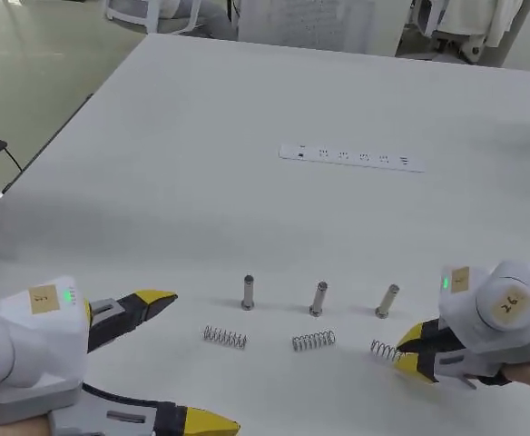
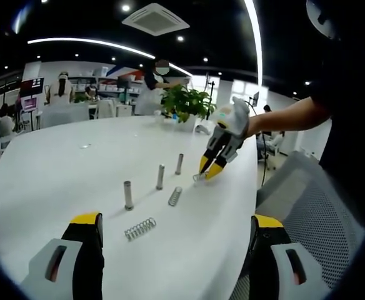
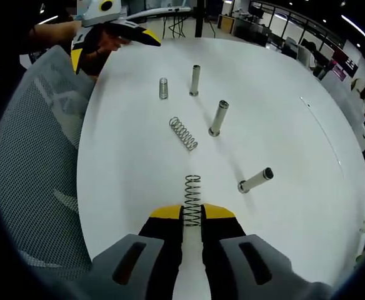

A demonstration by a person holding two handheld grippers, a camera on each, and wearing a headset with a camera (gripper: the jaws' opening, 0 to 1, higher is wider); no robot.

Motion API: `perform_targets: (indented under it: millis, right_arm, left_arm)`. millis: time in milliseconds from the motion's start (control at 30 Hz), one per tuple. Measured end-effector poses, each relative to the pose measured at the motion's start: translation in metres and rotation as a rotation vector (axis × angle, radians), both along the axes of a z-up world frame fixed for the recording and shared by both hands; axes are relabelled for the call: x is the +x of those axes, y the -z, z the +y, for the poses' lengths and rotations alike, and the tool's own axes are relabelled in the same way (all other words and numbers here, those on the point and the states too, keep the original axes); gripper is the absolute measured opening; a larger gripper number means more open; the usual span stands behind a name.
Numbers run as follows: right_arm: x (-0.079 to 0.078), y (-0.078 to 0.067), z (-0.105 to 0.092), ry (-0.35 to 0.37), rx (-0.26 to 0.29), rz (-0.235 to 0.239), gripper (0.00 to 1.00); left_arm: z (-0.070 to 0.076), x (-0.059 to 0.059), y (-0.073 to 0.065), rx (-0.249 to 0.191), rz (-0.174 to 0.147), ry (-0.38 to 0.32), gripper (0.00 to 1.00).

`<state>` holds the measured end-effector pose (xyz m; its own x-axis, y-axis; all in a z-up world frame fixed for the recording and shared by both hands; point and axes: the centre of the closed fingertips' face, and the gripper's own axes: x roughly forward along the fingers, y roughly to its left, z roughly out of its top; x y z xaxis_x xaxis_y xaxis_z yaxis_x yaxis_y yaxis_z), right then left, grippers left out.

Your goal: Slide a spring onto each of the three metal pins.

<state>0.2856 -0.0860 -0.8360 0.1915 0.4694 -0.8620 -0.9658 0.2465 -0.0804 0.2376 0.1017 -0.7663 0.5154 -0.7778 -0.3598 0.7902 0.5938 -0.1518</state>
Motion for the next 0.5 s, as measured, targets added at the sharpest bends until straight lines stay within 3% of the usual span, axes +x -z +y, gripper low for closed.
perform_targets:
  millis: [300,500]
  right_arm:
    - [-0.004,-0.012,0.007,-0.035,0.005,-0.026,0.08]
    - [-0.008,-0.019,0.013,-0.066,0.011,-0.039,0.08]
  left_arm:
    - [-0.018,0.006,0.001,-0.009,0.001,0.063,0.9]
    - [-0.042,0.006,0.004,-0.005,-0.001,0.148,0.82]
